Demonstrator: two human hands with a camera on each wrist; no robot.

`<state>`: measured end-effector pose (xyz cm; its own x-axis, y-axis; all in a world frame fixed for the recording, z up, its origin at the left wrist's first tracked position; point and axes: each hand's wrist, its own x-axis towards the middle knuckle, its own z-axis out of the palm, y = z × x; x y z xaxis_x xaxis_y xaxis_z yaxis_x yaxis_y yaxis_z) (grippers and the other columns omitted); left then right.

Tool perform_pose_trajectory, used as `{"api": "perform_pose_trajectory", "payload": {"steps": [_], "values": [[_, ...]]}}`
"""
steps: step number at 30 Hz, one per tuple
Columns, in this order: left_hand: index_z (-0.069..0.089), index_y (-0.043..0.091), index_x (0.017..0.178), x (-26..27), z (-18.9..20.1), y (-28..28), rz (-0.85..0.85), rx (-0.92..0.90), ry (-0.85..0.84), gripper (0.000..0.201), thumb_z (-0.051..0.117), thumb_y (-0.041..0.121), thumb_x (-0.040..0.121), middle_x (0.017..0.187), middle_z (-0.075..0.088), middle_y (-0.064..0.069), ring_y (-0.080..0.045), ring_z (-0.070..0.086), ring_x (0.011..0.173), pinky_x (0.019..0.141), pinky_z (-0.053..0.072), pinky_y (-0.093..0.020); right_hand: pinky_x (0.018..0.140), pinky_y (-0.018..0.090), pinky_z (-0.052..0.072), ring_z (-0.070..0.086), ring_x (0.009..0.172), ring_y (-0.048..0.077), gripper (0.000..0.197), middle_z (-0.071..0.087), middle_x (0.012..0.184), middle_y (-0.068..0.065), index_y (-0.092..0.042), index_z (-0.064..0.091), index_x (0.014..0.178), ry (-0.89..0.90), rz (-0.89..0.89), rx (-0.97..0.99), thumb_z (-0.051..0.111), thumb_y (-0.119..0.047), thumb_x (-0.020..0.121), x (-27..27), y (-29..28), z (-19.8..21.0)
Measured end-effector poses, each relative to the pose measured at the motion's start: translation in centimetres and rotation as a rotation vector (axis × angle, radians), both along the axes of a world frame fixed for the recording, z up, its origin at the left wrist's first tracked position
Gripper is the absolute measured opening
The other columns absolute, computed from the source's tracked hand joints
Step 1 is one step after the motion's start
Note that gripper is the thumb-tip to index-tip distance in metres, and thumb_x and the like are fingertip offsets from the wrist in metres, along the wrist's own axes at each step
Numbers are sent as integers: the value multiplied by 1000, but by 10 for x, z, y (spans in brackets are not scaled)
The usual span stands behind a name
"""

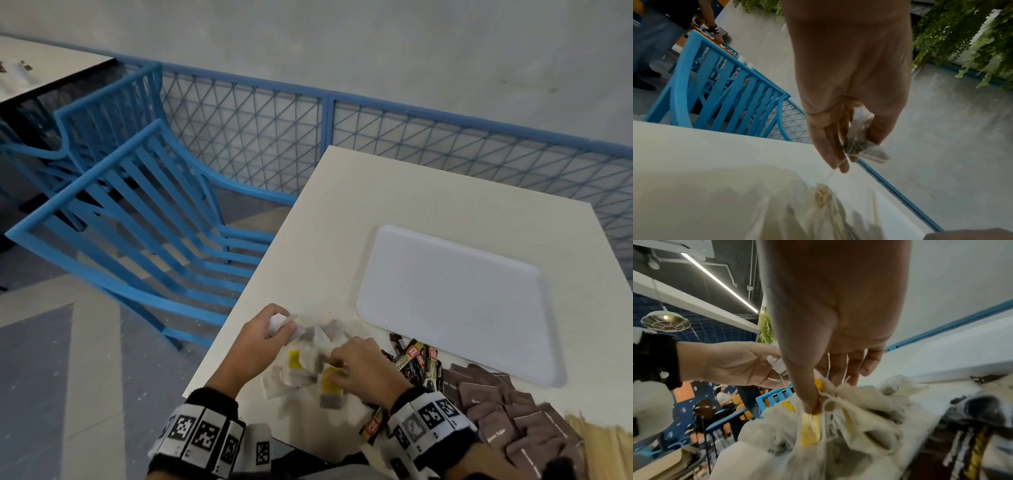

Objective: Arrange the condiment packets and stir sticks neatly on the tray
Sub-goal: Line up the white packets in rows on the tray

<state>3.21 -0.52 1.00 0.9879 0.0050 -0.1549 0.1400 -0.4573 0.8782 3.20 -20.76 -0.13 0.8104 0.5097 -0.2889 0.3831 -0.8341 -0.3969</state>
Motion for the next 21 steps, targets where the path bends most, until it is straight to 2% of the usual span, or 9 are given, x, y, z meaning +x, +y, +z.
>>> {"api": "perform_pose_trajectory", "payload": {"steps": [3, 5, 8, 11, 14, 17, 18, 19, 21], "values": [[56, 25, 90, 2, 1, -3, -23, 3, 5, 4, 60, 26, 90, 77, 59, 5, -9, 55, 68, 61, 47, -15, 81, 24, 34, 56, 85, 17, 23, 67, 91, 2, -14, 67, 97, 58, -82, 172, 57, -33, 87, 1, -6, 9], [59, 24, 92, 5, 0, -4, -34, 21, -8, 7, 64, 26, 88, 78, 61, 7, -7, 56, 69, 61, 45, -13, 79, 22, 37, 58, 86, 17, 22, 67, 92, 3, -12, 65, 96, 111, -126, 296, 61, -31, 86, 1, -11, 21], [64, 24, 90, 9, 0, -9, -56, -1, -16, 6, 68, 24, 84, 78, 65, 9, -6, 59, 74, 64, 44, -11, 76, 17, 42, 58, 86, 8, 8, 65, 89, -5, -19, 64, 90, 186, -190, 468, 63, -26, 87, 4, -15, 39], [69, 20, 84, 12, 3, -18, -102, -76, 10, 2, 70, 21, 82, 74, 68, 4, -10, 62, 71, 68, 50, -21, 83, 23, 46, 61, 88, 6, 4, 66, 89, -8, -28, 62, 87, 256, -211, 597, 62, -24, 89, 11, -18, 51], [72, 17, 86, 15, 6, -26, -116, -161, 53, 7, 70, 23, 83, 75, 69, 6, -5, 60, 67, 66, 48, -20, 79, 25, 48, 62, 84, 8, 4, 68, 90, -3, -22, 64, 90, 348, -237, 744, 62, -18, 89, 16, -16, 58], [67, -1, 91, 18, 4, -29, -144, -227, 135, 40, 63, 39, 84, 77, 62, -5, -13, 53, 72, 69, 44, -31, 82, 30, 50, 65, 90, 19, 5, 70, 96, 8, -16, 64, 93, 370, -246, 809, 62, -16, 89, 19, -11, 59], [64, -6, 92, 18, 6, -31, -158, -248, 175, 43, 58, 37, 88, 78, 60, -8, -17, 53, 74, 70, 43, -33, 82, 30, 50, 65, 90, 20, 6, 70, 97, 9, -16, 63, 94, 368, -259, 826, 63, -15, 88, 20, -9, 58], [63, -6, 96, 18, 8, -33, -169, -278, 211, 39, 52, 31, 94, 80, 61, -9, -19, 54, 77, 72, 44, -33, 81, 28, 50, 65, 89, 17, 8, 70, 96, 7, -17, 63, 94, 356, -280, 839, 63, -14, 87, 21, -7, 56], [65, 3, 105, 16, 17, -36, -198, -386, 290, 38, 37, 29, 101, 90, 67, -5, -19, 62, 87, 78, 48, -28, 78, 25, 50, 63, 83, 10, 11, 69, 92, 1, -20, 63, 93, 285, -329, 841, 66, -13, 85, 24, -3, 53]]}}
